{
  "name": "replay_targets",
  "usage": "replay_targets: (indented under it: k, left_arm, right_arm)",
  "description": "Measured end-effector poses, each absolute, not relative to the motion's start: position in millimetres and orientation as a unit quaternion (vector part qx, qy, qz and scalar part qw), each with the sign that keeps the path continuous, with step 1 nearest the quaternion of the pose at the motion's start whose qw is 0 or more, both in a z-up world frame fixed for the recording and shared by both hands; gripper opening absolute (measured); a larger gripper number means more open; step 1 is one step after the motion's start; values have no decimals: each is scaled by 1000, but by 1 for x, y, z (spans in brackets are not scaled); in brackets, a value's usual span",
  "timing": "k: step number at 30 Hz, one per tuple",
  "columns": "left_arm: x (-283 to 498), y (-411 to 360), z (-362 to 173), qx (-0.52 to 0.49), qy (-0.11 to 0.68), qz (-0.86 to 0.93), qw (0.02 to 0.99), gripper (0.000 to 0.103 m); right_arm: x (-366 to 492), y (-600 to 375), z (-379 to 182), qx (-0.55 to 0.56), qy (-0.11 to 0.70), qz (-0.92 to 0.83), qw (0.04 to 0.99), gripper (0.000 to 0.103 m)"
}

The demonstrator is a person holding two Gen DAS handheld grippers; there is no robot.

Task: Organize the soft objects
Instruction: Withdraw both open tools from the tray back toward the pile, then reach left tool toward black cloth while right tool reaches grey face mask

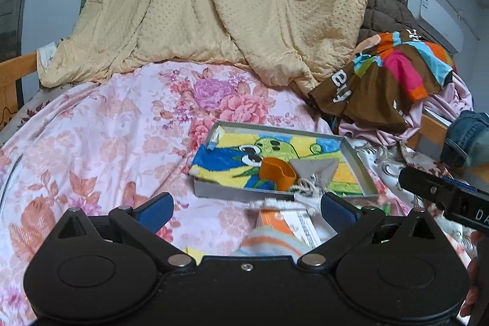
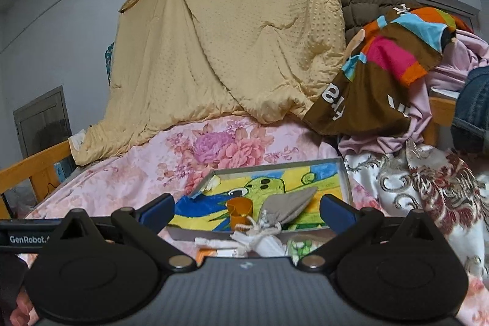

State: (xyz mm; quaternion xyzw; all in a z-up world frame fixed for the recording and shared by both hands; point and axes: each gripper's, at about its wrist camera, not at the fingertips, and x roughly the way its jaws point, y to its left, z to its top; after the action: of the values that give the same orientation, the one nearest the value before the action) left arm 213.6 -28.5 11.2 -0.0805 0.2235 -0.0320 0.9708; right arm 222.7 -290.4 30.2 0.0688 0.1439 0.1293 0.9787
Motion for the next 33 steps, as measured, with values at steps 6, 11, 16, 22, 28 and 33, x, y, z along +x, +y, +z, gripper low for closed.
replay_targets:
  k: [6,11,16,22,28,33]
  left_arm:
    - [191,-22,2,-75,229,-38,970,102]
    - [173,-24,-8,-71,239,-54,967,102]
    - [159,-35,-22,-46,254,-88,962,102]
    - [144,-46,-36,-24,264,-128,956,102]
    - [137,-60,-44,2,266,-161,950,102]
    - [134,-65,-50,16,273,-186,944,102]
  right_arm:
    - [201,-293,26,83,167,126,974,103]
    - [187,-299,19,107,209,122,964,103]
    - [183,-311,10,136,250,114,952,103]
    - [186,-319,1,161,286,116,937,103]
    - [182,-319,-2,162,294,114,935,103]
    - [179,-322,-4,163,304,105,933,103]
